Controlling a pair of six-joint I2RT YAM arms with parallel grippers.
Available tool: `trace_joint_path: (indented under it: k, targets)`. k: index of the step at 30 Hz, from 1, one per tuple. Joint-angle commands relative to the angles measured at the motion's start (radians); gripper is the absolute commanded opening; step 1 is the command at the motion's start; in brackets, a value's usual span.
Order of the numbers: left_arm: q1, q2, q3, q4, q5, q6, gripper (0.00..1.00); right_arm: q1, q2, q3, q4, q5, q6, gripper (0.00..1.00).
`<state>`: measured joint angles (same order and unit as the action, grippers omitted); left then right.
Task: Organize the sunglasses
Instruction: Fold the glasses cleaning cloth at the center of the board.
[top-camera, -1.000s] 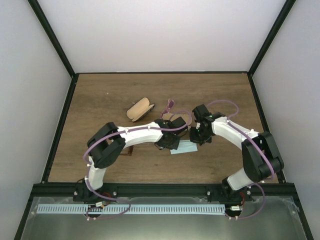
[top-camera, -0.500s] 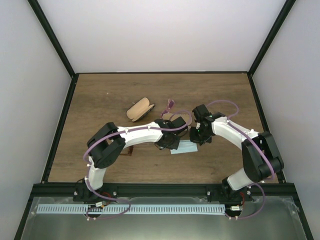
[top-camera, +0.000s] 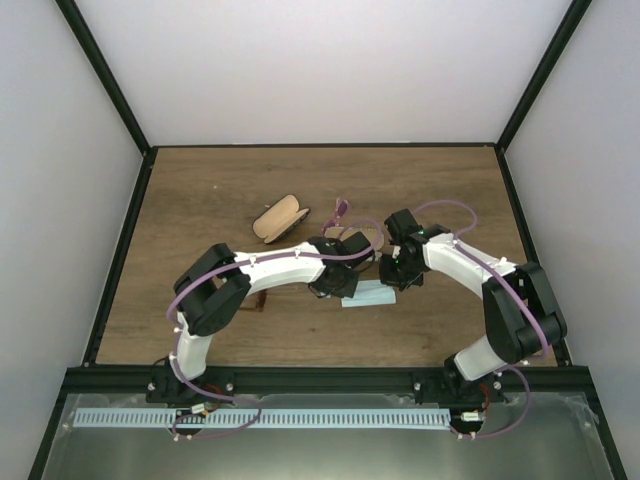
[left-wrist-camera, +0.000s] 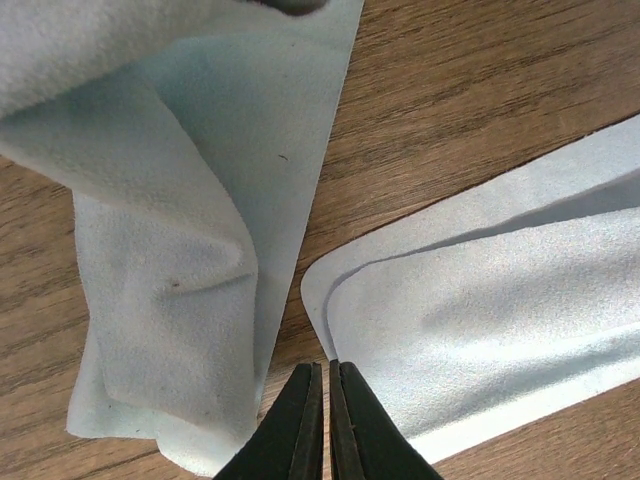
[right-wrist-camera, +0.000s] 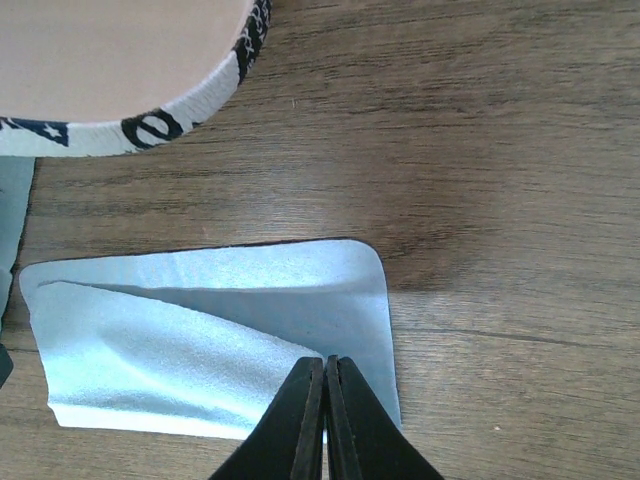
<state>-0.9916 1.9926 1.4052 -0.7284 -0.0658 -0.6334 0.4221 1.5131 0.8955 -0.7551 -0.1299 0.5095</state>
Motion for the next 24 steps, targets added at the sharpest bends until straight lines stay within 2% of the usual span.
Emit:
trace_joint_path:
  k: [1, 5, 7, 9, 10, 19, 24]
  targets:
    - [0.005, 0.015, 0.02, -0.007, 0.005, 0.011, 0.05, -0.005, 0.003, 0.01, -0.002, -0.002, -0.008, 0.02]
    - [0.006, 0.012, 0.023, -0.01, 0.002, 0.011, 0.08, -0.005, 0.017, 0.01, 0.003, -0.007, -0.013, 0.05]
    - [0.007, 0.005, 0.025, -0.012, -0.001, 0.011, 0.09, -0.005, 0.025, 0.014, 0.003, -0.009, -0.012, 0.16]
    - [0.008, -0.002, 0.026, -0.013, -0.005, 0.011, 0.09, -0.004, 0.019, 0.016, 0.008, -0.011, -0.011, 0.33]
    - [0.009, -0.005, 0.025, -0.014, -0.006, 0.01, 0.09, -0.004, 0.015, 0.02, 0.008, -0.01, -0.011, 0.37]
    - [0.012, -0.022, 0.031, -0.014, -0.018, 0.005, 0.09, -0.006, -0.04, 0.072, -0.024, 0.047, 0.003, 0.4]
    - [0.012, -0.031, 0.093, -0.011, -0.009, 0.024, 0.09, -0.008, -0.063, 0.054, -0.019, 0.039, 0.009, 0.4]
